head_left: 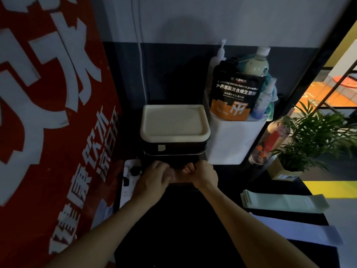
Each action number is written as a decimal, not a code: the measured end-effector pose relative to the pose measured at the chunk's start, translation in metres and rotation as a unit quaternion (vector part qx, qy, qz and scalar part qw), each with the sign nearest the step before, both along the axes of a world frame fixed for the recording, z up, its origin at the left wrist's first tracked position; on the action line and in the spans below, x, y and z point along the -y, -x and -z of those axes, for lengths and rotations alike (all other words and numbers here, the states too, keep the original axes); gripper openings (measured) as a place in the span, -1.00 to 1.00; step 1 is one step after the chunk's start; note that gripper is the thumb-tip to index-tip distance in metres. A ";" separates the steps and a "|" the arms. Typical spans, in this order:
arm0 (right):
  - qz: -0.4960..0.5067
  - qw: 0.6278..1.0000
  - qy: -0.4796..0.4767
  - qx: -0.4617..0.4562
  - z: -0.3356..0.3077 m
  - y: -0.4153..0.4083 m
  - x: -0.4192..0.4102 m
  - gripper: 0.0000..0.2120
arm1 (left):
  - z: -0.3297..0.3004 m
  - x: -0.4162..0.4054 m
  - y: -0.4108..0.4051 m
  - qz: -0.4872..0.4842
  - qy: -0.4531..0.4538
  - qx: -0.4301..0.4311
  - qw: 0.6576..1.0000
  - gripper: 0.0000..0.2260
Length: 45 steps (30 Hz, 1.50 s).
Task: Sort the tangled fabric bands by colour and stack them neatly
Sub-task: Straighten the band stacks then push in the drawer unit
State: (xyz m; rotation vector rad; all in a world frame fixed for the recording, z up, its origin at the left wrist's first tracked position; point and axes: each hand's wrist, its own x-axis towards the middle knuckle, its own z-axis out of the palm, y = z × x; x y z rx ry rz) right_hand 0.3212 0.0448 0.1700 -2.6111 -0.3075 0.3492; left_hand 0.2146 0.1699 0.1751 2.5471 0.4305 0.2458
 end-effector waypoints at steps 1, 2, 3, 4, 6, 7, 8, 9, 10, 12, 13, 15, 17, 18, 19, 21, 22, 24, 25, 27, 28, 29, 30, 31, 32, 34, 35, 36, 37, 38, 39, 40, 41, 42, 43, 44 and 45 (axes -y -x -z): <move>0.000 1.000 0.001 0.005 0.000 0.001 0.000 -0.80 | 0.004 0.002 0.004 0.046 0.004 0.007 0.999 -0.72; 0.001 1.000 0.000 0.008 0.000 0.001 0.000 -0.79 | 0.008 0.004 0.007 0.080 0.003 -0.007 0.997 -0.70; 0.001 1.000 -0.002 0.010 -0.001 0.002 0.000 -0.78 | 0.013 0.004 0.009 0.101 -0.008 -0.035 0.994 -0.66; -0.002 1.000 -0.004 0.012 -0.001 0.003 0.001 -0.77 | 0.018 0.004 0.011 0.111 -0.029 -0.068 0.991 -0.62; -0.010 1.000 -0.006 0.016 -0.003 0.004 0.003 -0.77 | 0.024 0.004 0.011 0.116 -0.075 -0.104 0.985 -0.58; -0.015 1.000 -0.008 0.020 -0.005 0.005 0.005 -0.77 | 0.026 0.003 0.010 0.115 -0.081 -0.102 0.985 -0.59; -0.020 0.999 -0.012 0.027 -0.007 0.006 0.008 -0.78 | 0.026 0.004 0.010 0.114 -0.079 -0.106 0.985 -0.58; -0.026 0.999 -0.017 0.037 -0.008 0.006 0.010 -0.80 | 0.023 0.004 0.010 0.111 -0.071 -0.112 0.985 -0.51; -0.034 0.998 -0.022 0.049 -0.009 0.006 0.013 -0.81 | 0.022 0.005 0.011 0.110 -0.060 -0.113 0.986 -0.40; -0.057 0.995 -0.034 0.075 -0.010 0.006 0.020 -0.87 | 0.020 0.006 0.012 0.110 -0.036 -0.113 0.987 -0.19; -0.074 0.993 -0.043 0.083 -0.009 0.006 0.024 -0.88 | 0.019 0.006 0.012 0.108 -0.029 -0.112 0.987 -0.14; -0.109 0.988 -0.073 0.087 -0.007 0.008 0.034 -0.84 | 0.018 0.007 0.011 0.100 -0.027 -0.105 0.989 -0.14; -0.154 0.981 -0.077 0.085 -0.005 0.012 0.044 -0.70 | 0.019 0.008 0.010 0.093 -0.023 -0.096 0.991 -0.19; -0.181 0.978 -0.065 0.085 -0.003 0.013 0.048 -0.63 | 0.020 0.008 0.010 0.094 -0.018 -0.090 0.991 -0.20; -0.205 0.974 -0.045 0.087 -0.001 0.014 0.052 -0.57 | 0.020 0.008 0.010 0.096 -0.018 -0.085 0.992 -0.22; -0.237 0.966 -0.007 0.105 0.003 0.016 0.055 -0.53 | 0.019 0.009 0.010 0.105 -0.034 -0.091 0.990 -0.23; -0.245 0.962 -0.003 0.118 0.005 0.016 0.056 -0.53 | 0.018 0.009 0.009 0.106 -0.042 -0.093 0.989 -0.24; -0.248 0.958 -0.009 0.146 0.007 0.016 0.055 -0.55 | 0.018 0.009 0.009 0.106 -0.046 -0.090 0.989 -0.26; -0.246 0.957 -0.009 0.154 0.007 0.015 0.055 -0.57 | 0.018 0.008 0.008 0.106 -0.043 -0.087 0.990 -0.26; -0.234 0.959 -0.006 0.158 0.007 0.013 0.054 -0.63 | 0.016 0.007 0.007 0.105 -0.040 -0.083 0.990 -0.28; -0.230 0.961 -0.004 0.156 0.006 0.010 0.054 -0.65 | 0.015 0.007 0.006 0.105 -0.040 -0.083 0.990 -0.29; -0.229 0.961 -0.002 0.154 0.006 0.008 0.053 -0.66 | 0.015 0.007 0.004 0.104 -0.042 -0.077 0.991 -0.30; -0.228 0.961 -0.002 0.154 0.006 0.006 0.053 -0.68 | 0.016 0.005 0.001 0.097 -0.042 -0.078 0.991 -0.31; -0.227 0.961 -0.001 0.155 0.006 0.004 0.051 -0.70 | 0.016 0.005 -0.002 0.089 -0.047 -0.078 0.992 -0.30; -0.224 0.962 -0.003 0.155 0.005 0.002 0.050 -0.73 | 0.016 0.004 -0.005 0.080 -0.049 -0.085 0.992 -0.28; -0.214 0.965 -0.008 0.155 0.006 -0.002 0.046 -0.76 | 0.015 0.002 -0.010 0.077 -0.044 -0.097 0.991 -0.19; -0.209 0.966 -0.010 0.154 0.006 -0.005 0.045 -0.76 | 0.013 0.001 -0.013 0.084 -0.040 -0.104 0.990 -0.17; -0.205 0.966 -0.011 0.155 0.006 -0.006 0.043 -0.75 | 0.009 0.001 -0.016 0.095 -0.045 -0.110 0.988 -0.18; -0.201 0.967 -0.012 0.156 0.006 -0.008 0.041 -0.75 | 0.007 0.000 -0.019 0.108 -0.063 -0.112 0.986 -0.23; -0.197 0.967 -0.014 0.160 0.005 -0.010 0.040 -0.76 | 0.005 -0.001 -0.022 0.114 -0.086 -0.112 0.983 -0.30; -0.191 0.968 -0.017 0.164 0.005 -0.012 0.038 -0.77 | 0.006 -0.002 -0.025 0.112 -0.101 -0.105 0.983 -0.34; -0.184 0.968 -0.021 0.169 0.005 -0.014 0.036 -0.79 | 0.007 -0.004 -0.027 0.098 -0.107 -0.096 0.985 -0.35; -0.174 0.969 -0.026 0.173 0.005 -0.016 0.035 -0.80 | 0.009 -0.006 -0.029 0.077 -0.113 -0.075 0.988 -0.38; -0.162 0.971 -0.032 0.174 0.005 -0.019 0.034 -0.82 | 0.010 -0.008 -0.031 0.053 -0.119 -0.052 0.990 -0.49; -0.147 0.973 -0.036 0.173 0.005 -0.022 0.033 -0.83 | 0.011 -0.011 -0.033 0.036 -0.131 -0.020 0.990 -0.65; -0.131 0.976 -0.042 0.168 0.004 -0.024 0.032 -0.83 | 0.010 -0.012 -0.034 0.021 -0.143 0.015 0.989 -0.74; -0.115 0.979 -0.049 0.161 0.004 -0.026 0.032 -0.81 | 0.010 -0.013 -0.035 0.003 -0.154 0.040 0.987 -0.73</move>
